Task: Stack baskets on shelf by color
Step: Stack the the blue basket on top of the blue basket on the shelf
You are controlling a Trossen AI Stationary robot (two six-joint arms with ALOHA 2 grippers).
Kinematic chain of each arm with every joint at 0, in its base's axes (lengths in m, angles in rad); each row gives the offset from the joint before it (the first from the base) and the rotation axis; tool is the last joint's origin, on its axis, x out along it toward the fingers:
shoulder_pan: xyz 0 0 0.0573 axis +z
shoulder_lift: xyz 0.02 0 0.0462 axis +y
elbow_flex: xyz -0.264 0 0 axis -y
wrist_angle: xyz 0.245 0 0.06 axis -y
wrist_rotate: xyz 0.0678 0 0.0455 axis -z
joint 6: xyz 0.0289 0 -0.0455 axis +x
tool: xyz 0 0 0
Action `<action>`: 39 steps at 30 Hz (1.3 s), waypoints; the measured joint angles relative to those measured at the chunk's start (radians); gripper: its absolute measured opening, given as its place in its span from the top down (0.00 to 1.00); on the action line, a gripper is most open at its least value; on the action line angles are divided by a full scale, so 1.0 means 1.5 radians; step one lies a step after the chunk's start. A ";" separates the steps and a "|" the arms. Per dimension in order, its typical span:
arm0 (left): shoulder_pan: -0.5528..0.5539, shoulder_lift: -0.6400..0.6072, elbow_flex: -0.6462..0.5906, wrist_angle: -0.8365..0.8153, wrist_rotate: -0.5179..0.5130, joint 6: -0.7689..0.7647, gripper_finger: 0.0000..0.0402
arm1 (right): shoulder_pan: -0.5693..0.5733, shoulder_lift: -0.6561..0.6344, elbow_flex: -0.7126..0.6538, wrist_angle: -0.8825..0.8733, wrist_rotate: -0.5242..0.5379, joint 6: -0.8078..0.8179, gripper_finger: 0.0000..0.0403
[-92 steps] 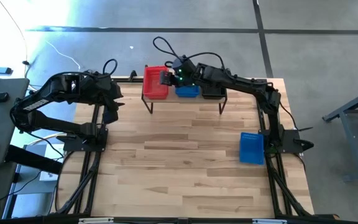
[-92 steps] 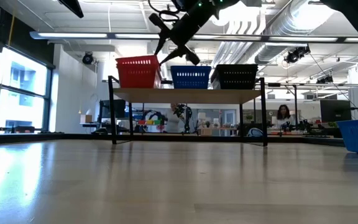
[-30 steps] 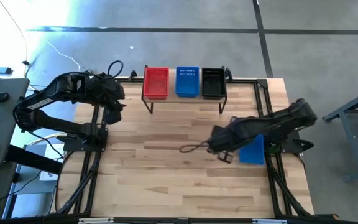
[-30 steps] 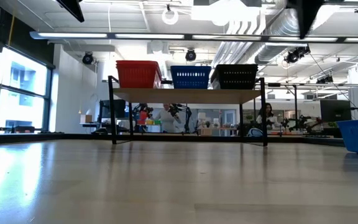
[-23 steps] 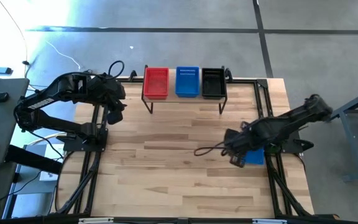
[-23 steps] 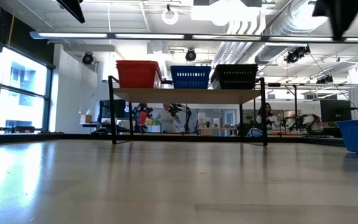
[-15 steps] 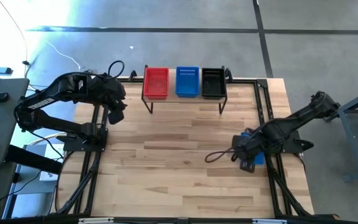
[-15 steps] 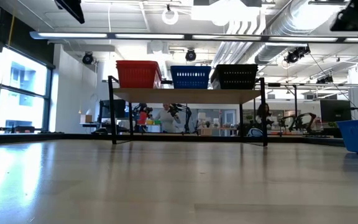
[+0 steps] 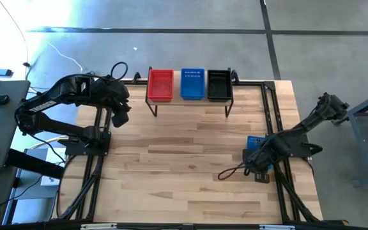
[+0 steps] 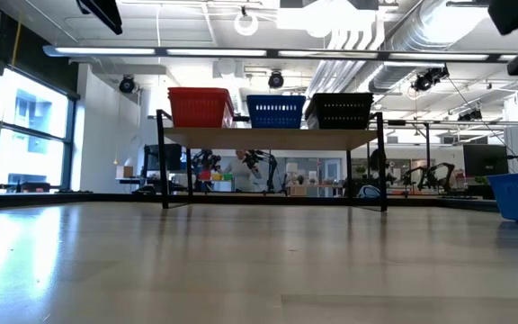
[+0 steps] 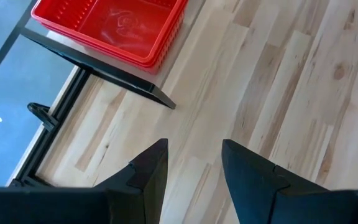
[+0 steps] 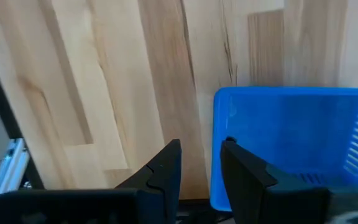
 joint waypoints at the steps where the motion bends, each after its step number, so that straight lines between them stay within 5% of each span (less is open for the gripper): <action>1: 0.000 0.000 0.000 0.000 0.000 0.000 0.65 | 0.000 0.000 -0.007 0.003 0.000 0.001 0.76; 16: 0.000 0.001 0.000 0.000 -0.019 0.018 0.65 | -0.001 0.000 -0.100 0.118 -0.015 0.025 0.76; 39: 0.000 0.001 0.000 0.000 -0.020 0.035 0.65 | -0.003 0.031 -0.172 0.118 -0.035 0.112 0.77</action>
